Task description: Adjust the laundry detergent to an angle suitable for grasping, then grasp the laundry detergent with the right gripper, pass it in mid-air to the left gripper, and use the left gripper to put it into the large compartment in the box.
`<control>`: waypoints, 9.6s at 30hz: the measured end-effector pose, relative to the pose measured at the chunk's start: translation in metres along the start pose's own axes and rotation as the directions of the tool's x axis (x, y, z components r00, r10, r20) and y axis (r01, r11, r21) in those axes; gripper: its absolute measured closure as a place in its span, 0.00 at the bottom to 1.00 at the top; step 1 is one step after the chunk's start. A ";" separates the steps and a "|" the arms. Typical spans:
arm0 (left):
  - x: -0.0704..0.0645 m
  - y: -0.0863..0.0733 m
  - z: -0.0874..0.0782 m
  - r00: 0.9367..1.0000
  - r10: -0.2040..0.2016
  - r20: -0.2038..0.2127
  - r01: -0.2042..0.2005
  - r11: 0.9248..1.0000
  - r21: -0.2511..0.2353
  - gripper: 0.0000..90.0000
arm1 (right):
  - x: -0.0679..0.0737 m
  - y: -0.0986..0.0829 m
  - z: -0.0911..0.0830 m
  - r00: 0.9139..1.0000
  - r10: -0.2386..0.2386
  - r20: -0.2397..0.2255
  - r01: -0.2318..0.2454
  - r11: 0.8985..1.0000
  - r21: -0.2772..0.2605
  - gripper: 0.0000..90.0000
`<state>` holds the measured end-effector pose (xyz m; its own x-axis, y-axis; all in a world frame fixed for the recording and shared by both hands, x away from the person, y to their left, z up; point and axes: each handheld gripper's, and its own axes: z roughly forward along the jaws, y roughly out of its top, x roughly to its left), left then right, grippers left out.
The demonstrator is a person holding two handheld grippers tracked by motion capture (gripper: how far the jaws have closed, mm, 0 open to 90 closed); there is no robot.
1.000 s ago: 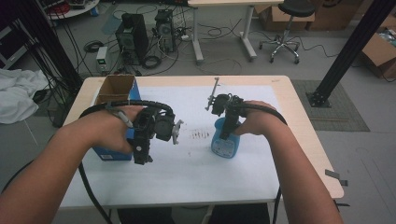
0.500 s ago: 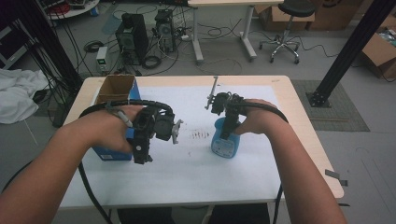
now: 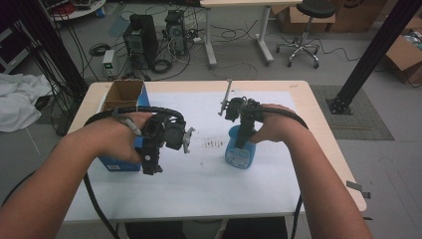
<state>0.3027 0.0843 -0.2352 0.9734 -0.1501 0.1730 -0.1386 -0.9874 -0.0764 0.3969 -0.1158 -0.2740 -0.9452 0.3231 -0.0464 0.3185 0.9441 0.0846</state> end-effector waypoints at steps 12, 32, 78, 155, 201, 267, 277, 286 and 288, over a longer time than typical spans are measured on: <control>0.000 0.000 -0.001 1.000 -0.001 0.000 0.001 1.000 0.000 0.00 | 0.001 -0.003 -0.007 1.000 0.006 0.000 -0.006 1.000 -0.006 0.10; 0.001 0.002 -0.002 1.000 -0.004 0.004 0.004 1.000 0.000 0.00 | -0.001 -0.023 -0.029 0.999 0.050 0.018 -0.050 0.999 -0.018 0.00; 0.023 0.013 -0.012 1.000 -0.029 0.007 0.029 1.000 -0.007 0.00 | 0.026 -0.093 -0.059 0.996 -0.091 -0.009 0.090 0.995 -0.046 0.00; 0.001 0.000 -0.012 1.000 -0.012 -0.011 0.011 0.999 -0.052 0.00 | 0.005 -0.132 0.051 0.993 0.088 -0.083 -0.119 0.840 -0.529 0.00; -0.003 -0.010 -0.010 0.999 -0.030 -0.021 0.029 0.998 -0.050 0.00 | 0.006 -0.115 0.126 0.978 0.195 -0.074 -0.179 0.603 -0.778 0.05; -0.002 -0.016 -0.003 0.999 -0.048 -0.008 0.048 0.998 -0.036 0.00 | 0.010 -0.113 0.132 0.989 0.136 -0.053 -0.115 0.505 -0.856 0.45; -0.002 -0.015 -0.004 0.999 -0.045 -0.011 0.045 0.998 -0.040 0.00 | 0.009 -0.116 0.134 0.990 0.134 -0.046 -0.106 0.484 -0.869 0.51; 0.000 -0.013 -0.008 0.999 -0.046 -0.016 0.045 0.998 -0.044 0.00 | 0.011 -0.115 0.114 0.997 0.073 -0.032 -0.064 0.495 -0.866 0.53; 0.000 -0.012 -0.009 0.999 -0.046 -0.018 0.046 0.998 -0.046 0.00 | 0.012 -0.114 0.110 0.998 0.064 -0.024 -0.053 0.500 -0.864 0.53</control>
<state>0.3029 0.0960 -0.2257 0.9753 -0.1049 0.1944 -0.1022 -0.9945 -0.0236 0.3571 -0.2120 -0.3935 -0.9243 0.3813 -0.0166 0.1481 0.3985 0.9051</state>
